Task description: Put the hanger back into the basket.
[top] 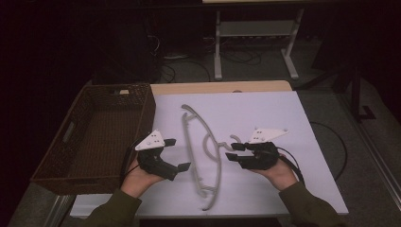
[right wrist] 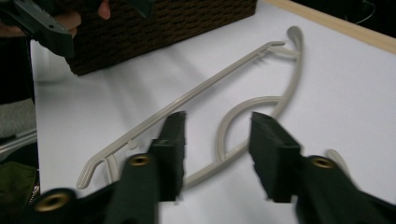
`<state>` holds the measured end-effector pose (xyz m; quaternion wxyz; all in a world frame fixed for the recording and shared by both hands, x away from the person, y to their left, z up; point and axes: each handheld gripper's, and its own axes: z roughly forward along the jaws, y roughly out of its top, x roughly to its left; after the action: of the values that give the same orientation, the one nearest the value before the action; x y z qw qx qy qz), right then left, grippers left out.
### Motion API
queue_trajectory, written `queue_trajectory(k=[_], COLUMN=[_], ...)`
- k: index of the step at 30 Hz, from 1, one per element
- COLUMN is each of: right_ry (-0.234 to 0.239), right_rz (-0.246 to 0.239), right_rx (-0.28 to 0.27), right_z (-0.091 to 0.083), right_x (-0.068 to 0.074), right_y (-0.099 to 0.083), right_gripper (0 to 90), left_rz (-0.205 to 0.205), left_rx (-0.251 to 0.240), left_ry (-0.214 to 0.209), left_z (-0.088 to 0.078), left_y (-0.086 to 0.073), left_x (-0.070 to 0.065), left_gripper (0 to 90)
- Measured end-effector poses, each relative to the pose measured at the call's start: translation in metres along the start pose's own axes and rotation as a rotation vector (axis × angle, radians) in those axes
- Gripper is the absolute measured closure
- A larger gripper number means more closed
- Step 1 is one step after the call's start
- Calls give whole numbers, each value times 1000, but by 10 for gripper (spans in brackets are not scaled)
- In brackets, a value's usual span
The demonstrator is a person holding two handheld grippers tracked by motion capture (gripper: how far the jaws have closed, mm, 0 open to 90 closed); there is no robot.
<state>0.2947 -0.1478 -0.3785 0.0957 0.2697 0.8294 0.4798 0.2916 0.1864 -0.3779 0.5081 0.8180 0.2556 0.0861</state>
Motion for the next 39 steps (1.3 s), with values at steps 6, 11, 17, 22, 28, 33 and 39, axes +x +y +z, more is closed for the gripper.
queue_trajectory(k=[6, 11, 17, 22, 28, 33, 39], right_ry=[38, 80, 109, 127, 121, 110, 85], right_rz=[-17, -22, -31, -50, -90, -91, -75], right_rx=[50, 114, 181, 268, 337, 357, 372], right_z=[20, 39, 54, 70, 78, 76, 70], right_x=[7, 16, 27, 36, 37, 33, 28], right_y=[1, -2, -7, -16, -22, -24, -23], right_gripper=[792, 887, 889, 889, 890, 891, 891], left_rz=[-4, -3, -4, -4, -9, -12, -11], left_rx=[7, 12, 14, 19, 22, 18, 21], left_ry=[-4, -6, -7, -14, -20, -19, -21], left_z=[2, 3, 3, 5, 7, 6, 6], left_y=[-2, -3, -3, -3, -4, -4, -4], left_x=[0, -1, -1, -1, -1, -1, -1], left_gripper=[0, 0, 0, 0, 0, 0, 0])
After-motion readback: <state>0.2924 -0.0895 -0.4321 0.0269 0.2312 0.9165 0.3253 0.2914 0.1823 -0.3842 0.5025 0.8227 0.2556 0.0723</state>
